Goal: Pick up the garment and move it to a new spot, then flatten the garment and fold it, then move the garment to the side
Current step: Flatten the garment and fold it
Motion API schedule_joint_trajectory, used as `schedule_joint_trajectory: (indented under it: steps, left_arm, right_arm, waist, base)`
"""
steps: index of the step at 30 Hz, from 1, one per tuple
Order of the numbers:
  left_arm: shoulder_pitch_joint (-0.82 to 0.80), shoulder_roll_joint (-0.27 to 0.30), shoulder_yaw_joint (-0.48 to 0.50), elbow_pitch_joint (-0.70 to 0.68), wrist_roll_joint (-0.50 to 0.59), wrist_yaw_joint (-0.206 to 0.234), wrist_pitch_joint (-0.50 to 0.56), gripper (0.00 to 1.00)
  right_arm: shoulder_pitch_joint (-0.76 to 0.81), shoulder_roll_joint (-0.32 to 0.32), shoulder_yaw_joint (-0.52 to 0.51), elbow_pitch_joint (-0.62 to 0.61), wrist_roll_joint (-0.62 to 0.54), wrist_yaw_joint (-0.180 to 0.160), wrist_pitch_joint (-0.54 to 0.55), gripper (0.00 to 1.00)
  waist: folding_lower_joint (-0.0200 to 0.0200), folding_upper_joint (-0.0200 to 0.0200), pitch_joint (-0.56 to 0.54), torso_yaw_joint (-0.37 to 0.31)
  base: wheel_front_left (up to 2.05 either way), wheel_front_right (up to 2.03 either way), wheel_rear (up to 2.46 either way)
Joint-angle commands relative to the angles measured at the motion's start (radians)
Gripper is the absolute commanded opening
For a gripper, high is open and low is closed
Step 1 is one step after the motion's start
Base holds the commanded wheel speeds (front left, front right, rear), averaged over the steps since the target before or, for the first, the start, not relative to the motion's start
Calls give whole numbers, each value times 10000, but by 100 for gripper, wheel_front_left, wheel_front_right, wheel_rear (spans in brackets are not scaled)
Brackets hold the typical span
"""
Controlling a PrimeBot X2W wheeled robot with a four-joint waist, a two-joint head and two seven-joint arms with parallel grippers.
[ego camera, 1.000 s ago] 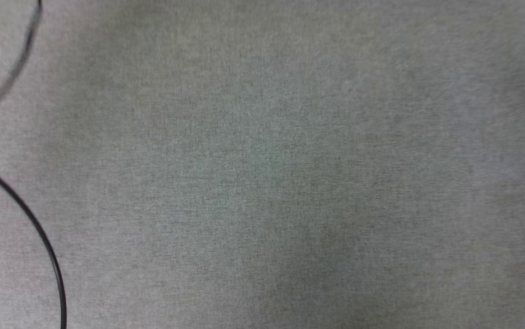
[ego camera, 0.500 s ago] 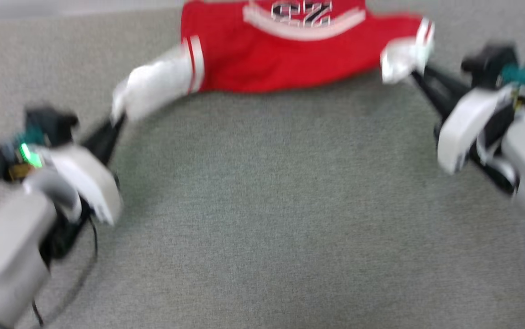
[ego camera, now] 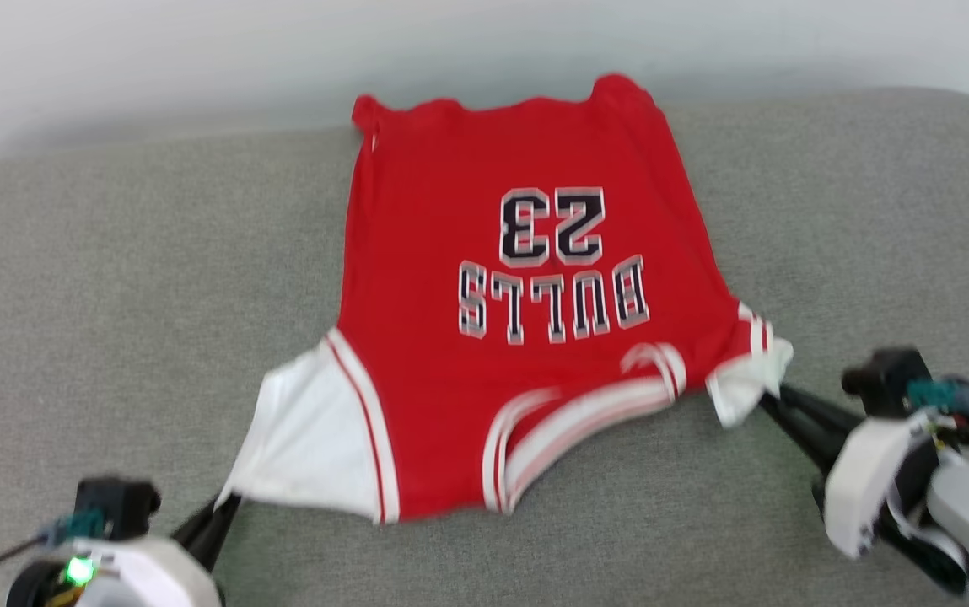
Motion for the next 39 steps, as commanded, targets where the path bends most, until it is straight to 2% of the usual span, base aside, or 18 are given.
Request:
schedule_joint_trajectory:
  steps: [1,11,17,18,19,20,25,32,36,39]
  left_arm:
    - [400,131,59,-57,-191,100,-97,0]
    - [2427,269,-40,-687,-784,619,-385,0]
    - [2659,171,44,-957,-639,805,-482,0]
    - [2615,138,50,-990,-596,850,-492,0]
    - [2544,115,53,-1031,-493,875,-503,0]
    - [2465,59,126,-1068,-455,909,-520,0]
    - [2309,-73,303,-1275,-173,1047,-539,0]
    - [2254,-79,760,-1882,436,1423,-589,0]
    - [2106,-109,1051,-2312,765,1622,-599,0]
    - [1895,-146,1165,-2561,1043,1644,-603,0]
  right_arm:
    - [446,-294,-28,-191,37,-10,-45,0]
    - [3164,-1418,-309,-1624,-187,-14,265,0]
    - [4035,-1521,-978,-2132,-540,-14,632,0]
    - [4061,-1456,-1166,-2176,-617,-14,661,7]
    - [4112,-1374,-1371,-2219,-659,-14,704,48]
    - [4135,-1303,-1587,-2274,-693,-12,762,100]
    - [4069,-1281,-2480,-2513,-1130,-11,847,100]
    - [3503,-1803,-4668,-3656,-1851,-11,1279,100]
    - [2748,-2078,-6055,-4432,-2236,-11,1954,100]
    - [1760,-2147,-6725,-4838,-2370,-9,2864,100]
  waist:
    - [2,-1,-196,-40]
    - [2,-1,-698,-5]
    - [2,-1,-734,45]
    - [2,-1,-734,44]
    - [2,-1,-732,39]
    - [2,-1,-726,30]
    - [2,-1,-696,20]
    - [2,-1,-481,156]
    - [2,-1,-36,407]
    - [2,-1,468,642]
  base:
    - [0,0,0]
    - [0,0,0]
    - [0,0,0]
    - [0,0,0]
    - [0,0,0]
    - [0,0,0]
    - [0,0,0]
    - [0,0,0]
    - [0,0,0]
    - [0,0,0]
